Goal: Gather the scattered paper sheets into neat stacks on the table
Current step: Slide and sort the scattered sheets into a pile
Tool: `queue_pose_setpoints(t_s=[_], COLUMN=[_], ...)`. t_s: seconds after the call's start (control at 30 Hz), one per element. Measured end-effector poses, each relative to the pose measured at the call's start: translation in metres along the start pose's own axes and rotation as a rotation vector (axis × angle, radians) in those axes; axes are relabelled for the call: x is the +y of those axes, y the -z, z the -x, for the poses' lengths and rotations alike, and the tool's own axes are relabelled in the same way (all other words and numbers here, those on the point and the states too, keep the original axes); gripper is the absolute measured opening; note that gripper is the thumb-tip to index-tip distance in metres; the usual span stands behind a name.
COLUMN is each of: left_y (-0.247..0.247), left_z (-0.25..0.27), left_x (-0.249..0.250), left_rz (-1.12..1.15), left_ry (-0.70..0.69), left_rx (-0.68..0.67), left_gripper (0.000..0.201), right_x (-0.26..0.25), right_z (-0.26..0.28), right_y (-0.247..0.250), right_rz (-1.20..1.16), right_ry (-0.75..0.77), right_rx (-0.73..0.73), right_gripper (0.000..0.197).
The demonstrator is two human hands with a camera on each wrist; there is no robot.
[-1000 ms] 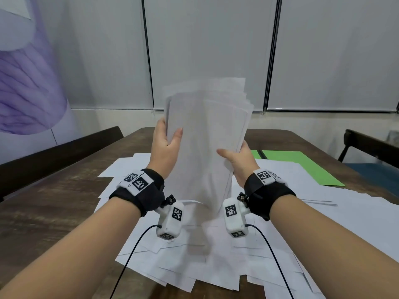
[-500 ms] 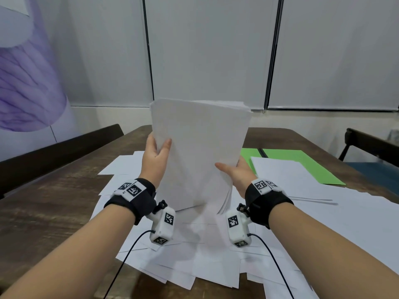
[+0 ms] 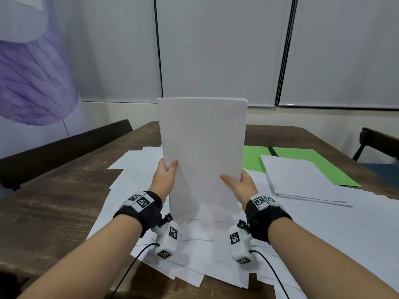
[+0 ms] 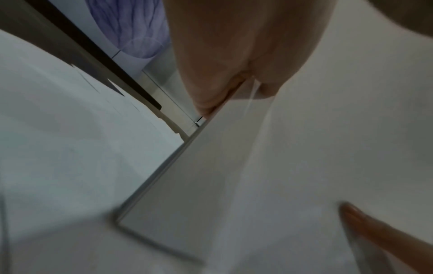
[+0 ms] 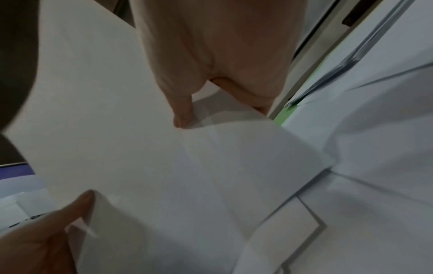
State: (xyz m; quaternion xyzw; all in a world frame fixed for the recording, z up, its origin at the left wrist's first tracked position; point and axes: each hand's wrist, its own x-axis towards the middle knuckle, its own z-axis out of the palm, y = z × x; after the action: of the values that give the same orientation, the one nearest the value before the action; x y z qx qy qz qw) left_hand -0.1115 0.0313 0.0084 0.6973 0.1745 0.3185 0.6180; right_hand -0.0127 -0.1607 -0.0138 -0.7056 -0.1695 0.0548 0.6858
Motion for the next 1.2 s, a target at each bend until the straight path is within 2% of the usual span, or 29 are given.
queue_pose_setpoints(t_s=[0.1, 0.2, 0.33, 0.43, 0.5, 0.57, 0.7, 0.8, 0.93, 1.07, 1.17, 1.2], left_y=[0.007, 0.018, 0.059, 0.102, 0.122, 0.132, 0.139, 0.141, 0.151, 0.157, 0.16, 0.16], left_z=[-0.008, -0.017, -0.039, -0.067, -0.077, -0.079, -0.092, -0.095, -0.107, -0.115, -0.116, -0.115], left_x=[-0.001, -0.001, -0.015, -0.04, -0.051, -0.053, -0.063, -0.062, -0.062, -0.063, -0.063, -0.063], left_rz=[-0.066, -0.177, -0.401, -0.679, -0.756, -0.73, -0.832, -0.9, -1.055, -1.206, -1.222, -1.204], left_ry=[0.082, 0.246, 0.333, 0.454, 0.567, 0.631, 0.659, 0.668, 0.678, 0.662, 0.659, 0.658], left_rx=[-0.07, -0.13, 0.03, 0.096, 0.184, 0.198, 0.077, -0.011, -0.147, -0.208, -0.205, -0.187], left_gripper=[0.033, 0.041, 0.045, 0.091, 0.105, 0.098, 0.073, 0.069, 0.062, 0.054, 0.04, 0.041], right_x=[-0.003, -0.007, -0.002, 0.01, 0.018, 0.021, 0.024, 0.023, 0.025, 0.025, 0.027, 0.027], right_z=[-0.006, -0.013, -0.018, -0.019, -0.023, -0.031, -0.049, -0.058, -0.065, -0.072, -0.074, -0.074], right_y=[0.002, 0.004, 0.01, 0.014, 0.013, 0.009, -0.002, -0.007, -0.014, -0.015, -0.013, -0.012], right_rz=[0.087, 0.203, 0.392, 0.579, 0.706, 0.85, 1.112, 1.253, 1.388, 1.434, 1.454, 1.461], right_ry=[0.032, 0.015, -0.11, -0.212, -0.299, -0.374, -0.396, -0.382, -0.368, -0.384, -0.405, -0.41], right_rx=[0.046, 0.036, -0.006, -0.081, -0.15, -0.206, -0.307, -0.383, -0.464, -0.47, -0.473, -0.478], right_gripper=[0.018, 0.023, 0.031, 0.036, 0.042, 0.051, 0.069, 0.057, 0.052, 0.052, 0.055, 0.055])
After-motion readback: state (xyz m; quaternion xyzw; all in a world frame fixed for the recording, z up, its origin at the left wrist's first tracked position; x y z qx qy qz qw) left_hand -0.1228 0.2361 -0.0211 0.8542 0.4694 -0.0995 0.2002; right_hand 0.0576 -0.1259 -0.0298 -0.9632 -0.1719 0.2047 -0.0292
